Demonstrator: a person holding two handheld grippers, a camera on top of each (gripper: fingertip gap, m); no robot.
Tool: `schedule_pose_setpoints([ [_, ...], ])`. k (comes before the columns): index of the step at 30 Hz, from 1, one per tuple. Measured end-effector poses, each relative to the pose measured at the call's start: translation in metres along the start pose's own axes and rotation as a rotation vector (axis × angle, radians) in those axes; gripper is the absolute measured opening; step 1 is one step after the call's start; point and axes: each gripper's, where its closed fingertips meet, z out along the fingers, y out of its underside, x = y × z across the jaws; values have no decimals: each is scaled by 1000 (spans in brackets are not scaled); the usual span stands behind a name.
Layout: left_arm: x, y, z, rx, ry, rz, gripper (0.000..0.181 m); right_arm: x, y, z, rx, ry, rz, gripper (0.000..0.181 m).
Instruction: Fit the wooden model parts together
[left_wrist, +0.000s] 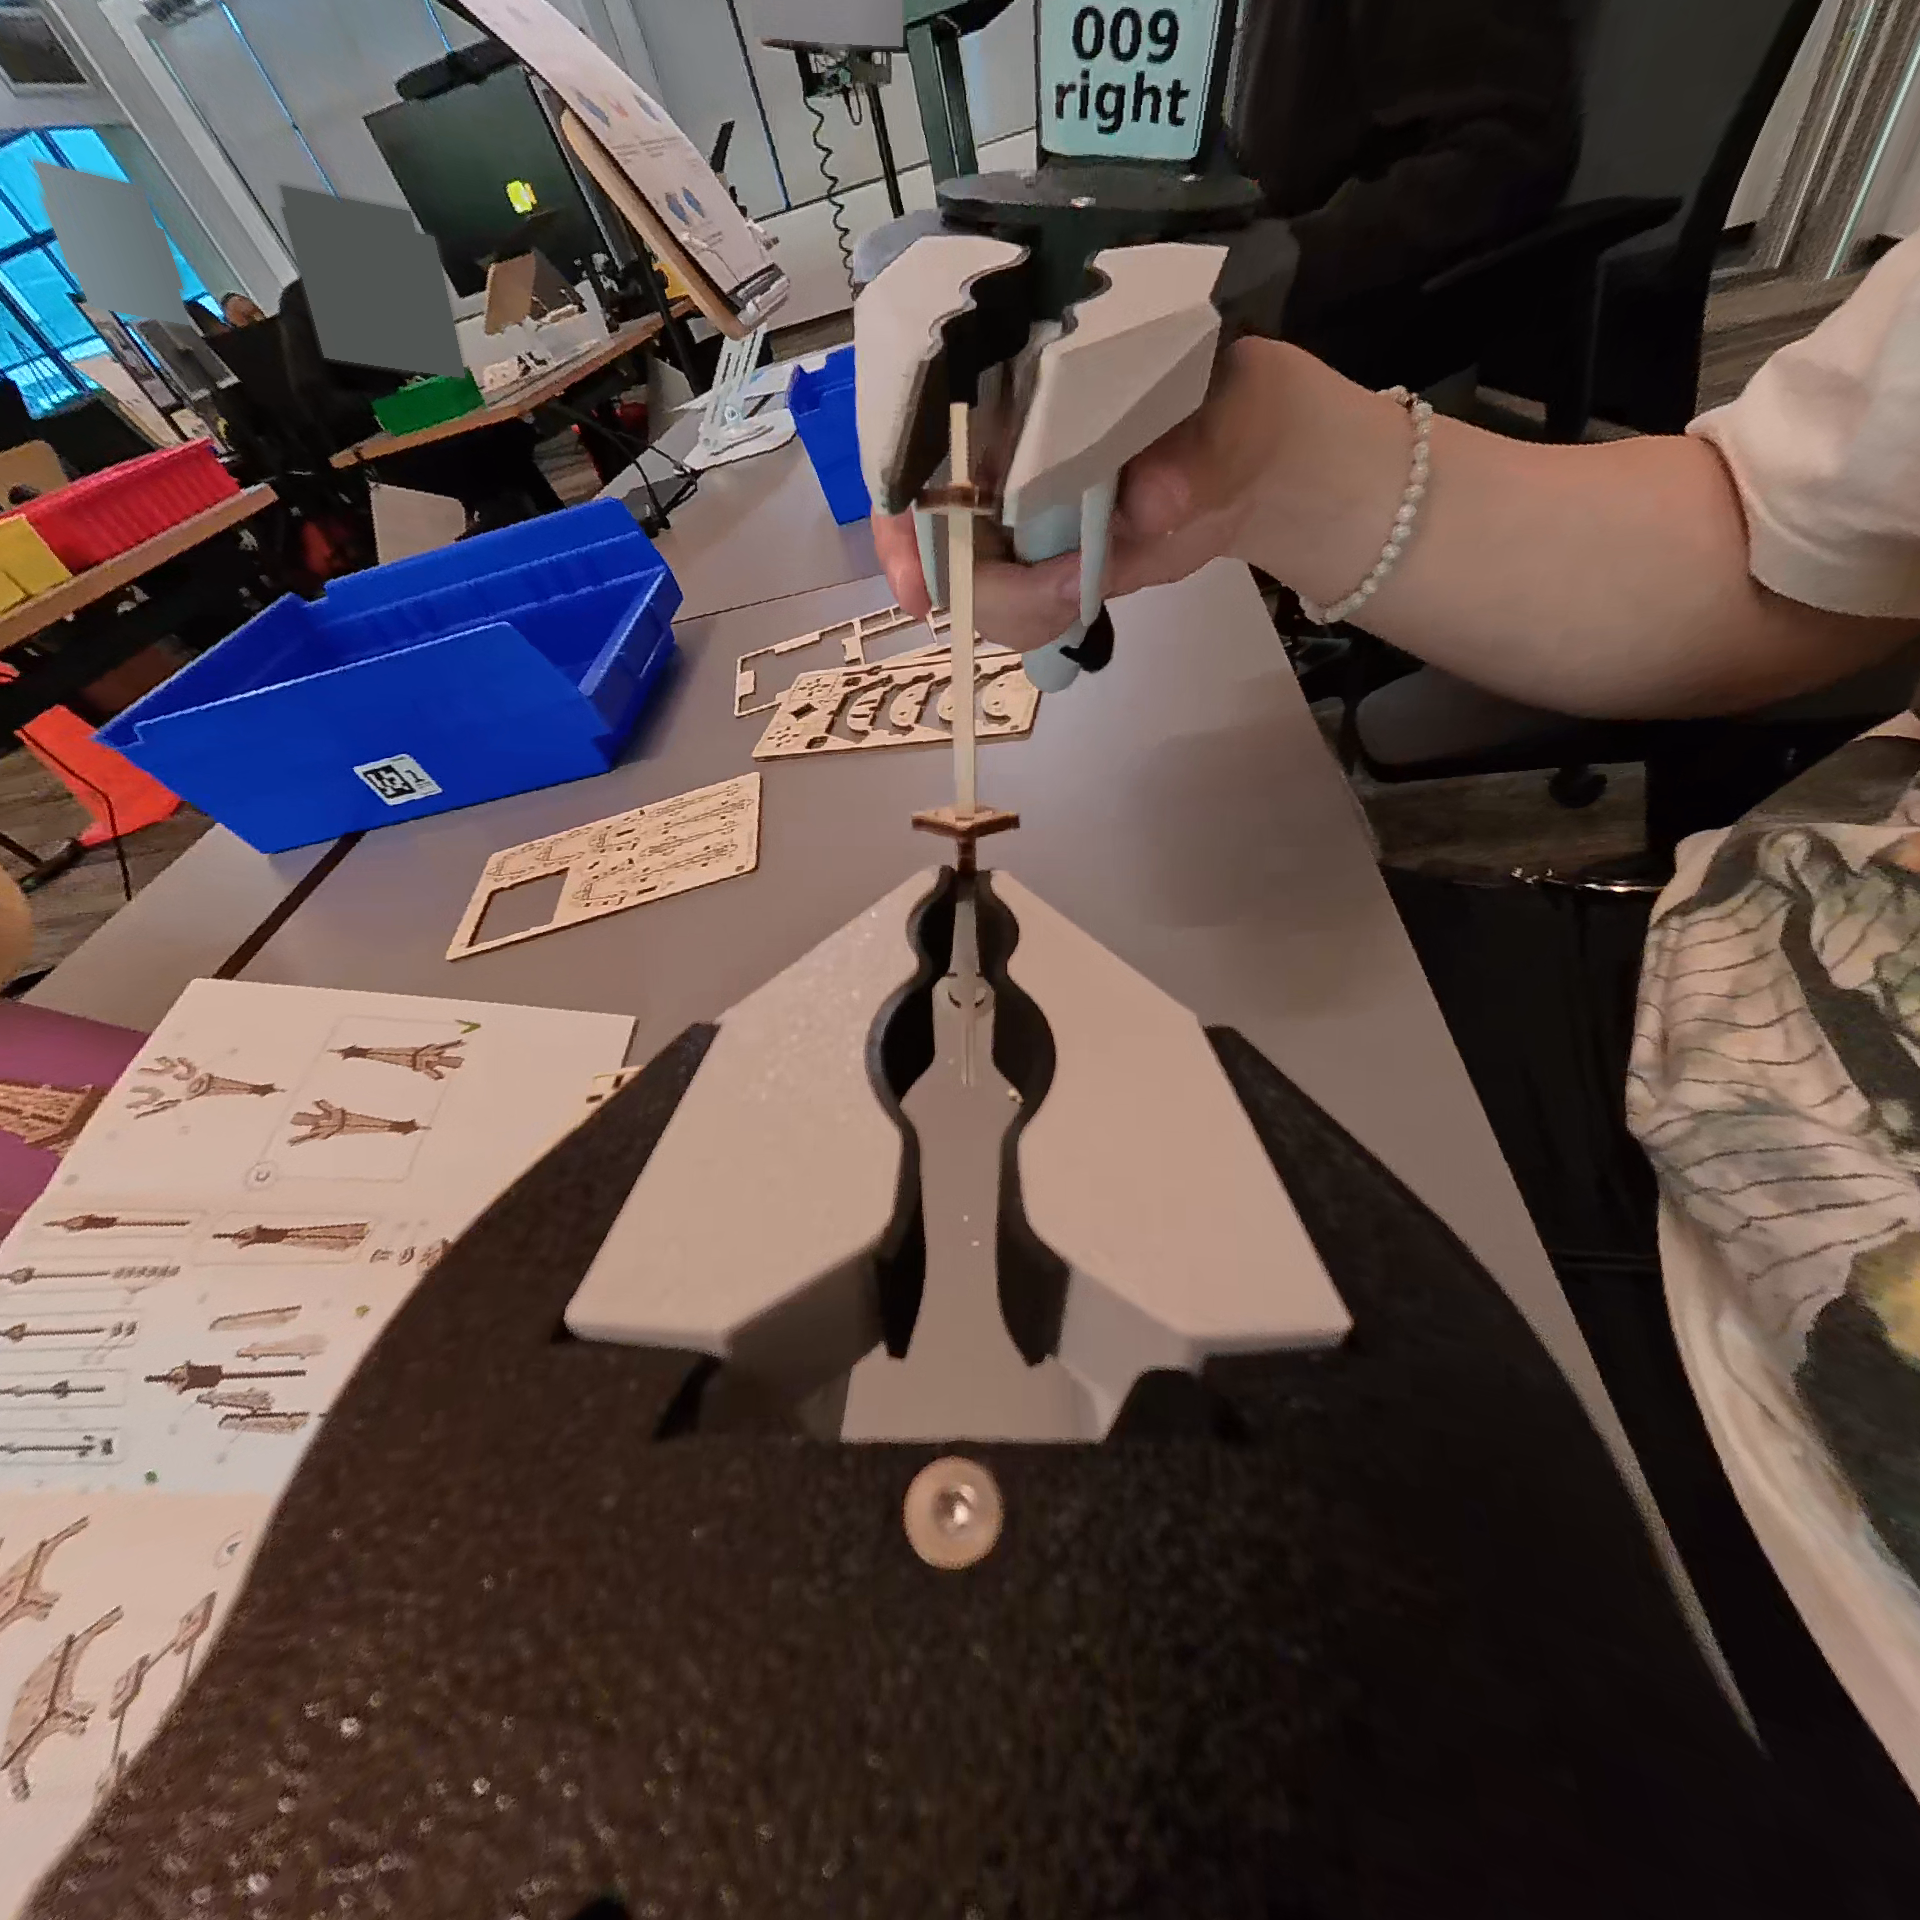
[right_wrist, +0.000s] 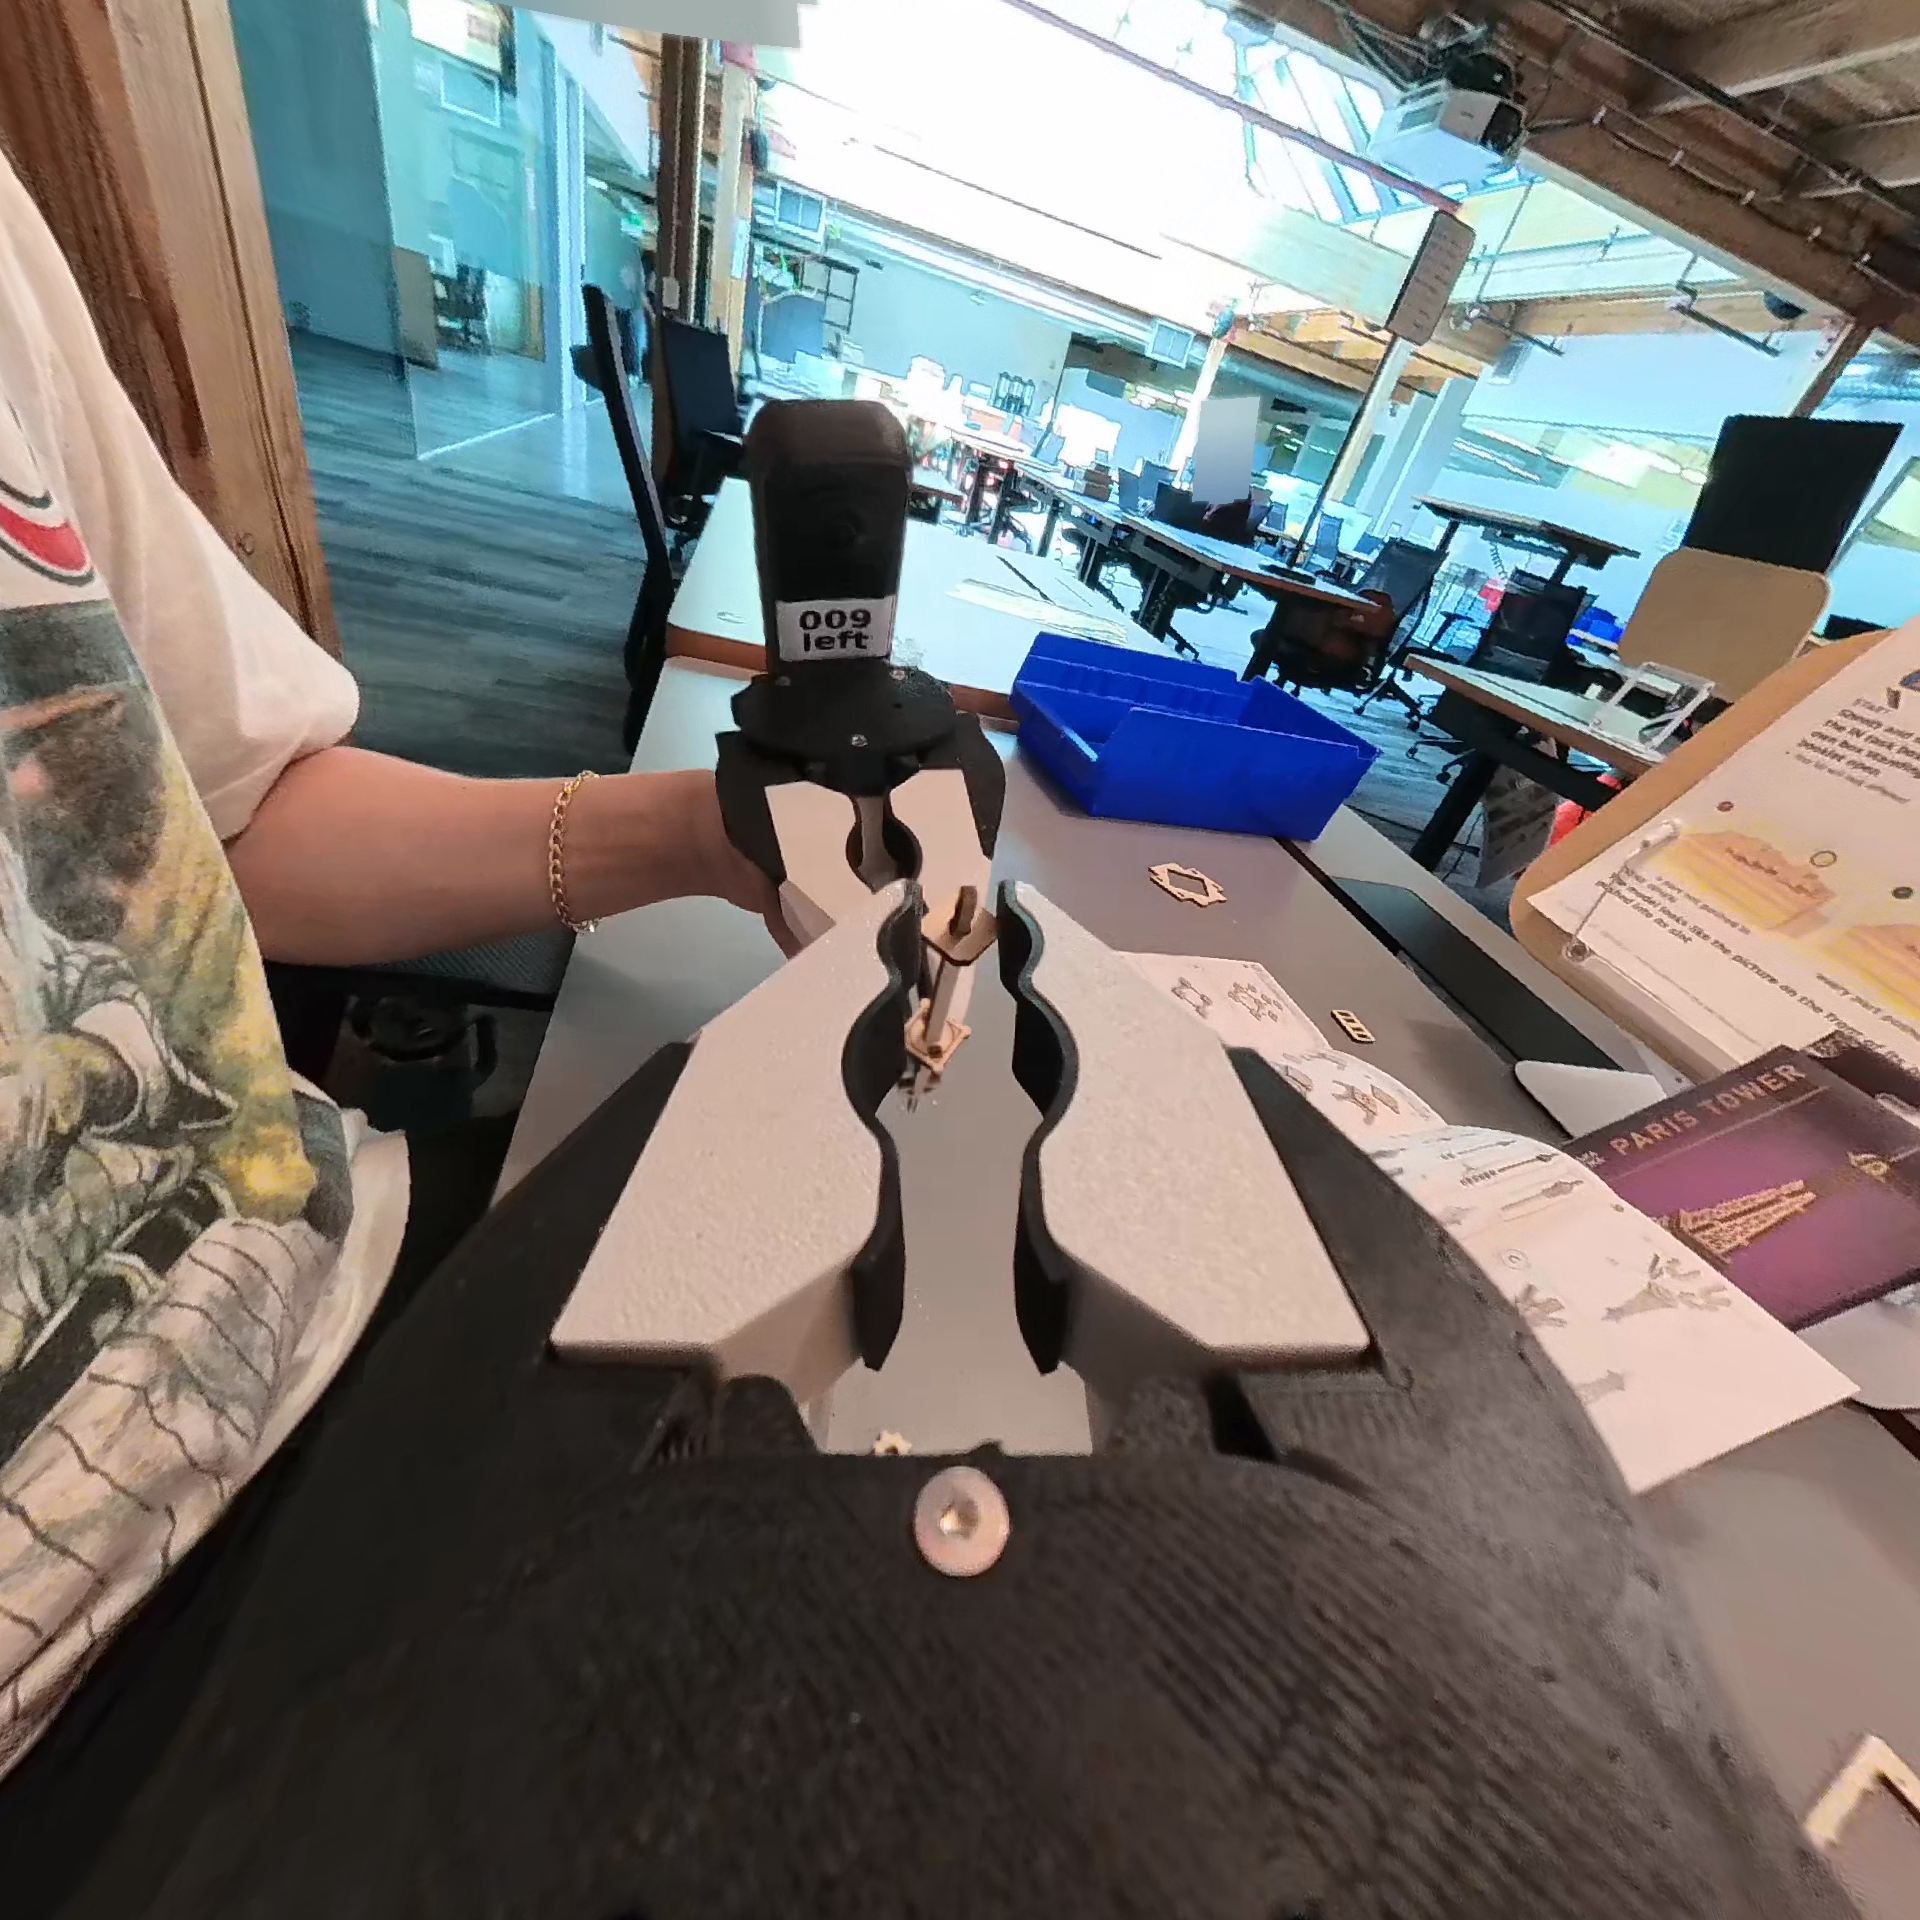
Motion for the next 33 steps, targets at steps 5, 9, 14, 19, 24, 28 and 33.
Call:
schedule_pose_setpoints([
  [5,-3,0,-2,-3,-18,10,0,2,-1,3,2,18,26,12],
  [9,-1,0,-1,-1,-5,-1,0,0,-2,4,40,-6,59,12],
  [14,-6,2,0,-24,-30,-34,0,4,3,2,-2,23,13,12],
  [19,-9,-1,-1,-20,-57,-14,0,7,2,-5,-23,44,-23,12],
  [24,-8,-4,0,-10,-53,-12,1,5,0,-6,-18,35,-42,12],
  [28,-12,1,-2,-33,-74,-5,0,7,-11,-13,35,36,-32,2],
  [33,-11,1,-1,-36,-72,-2,0,9,-6,-11,7,48,-40,9],
])
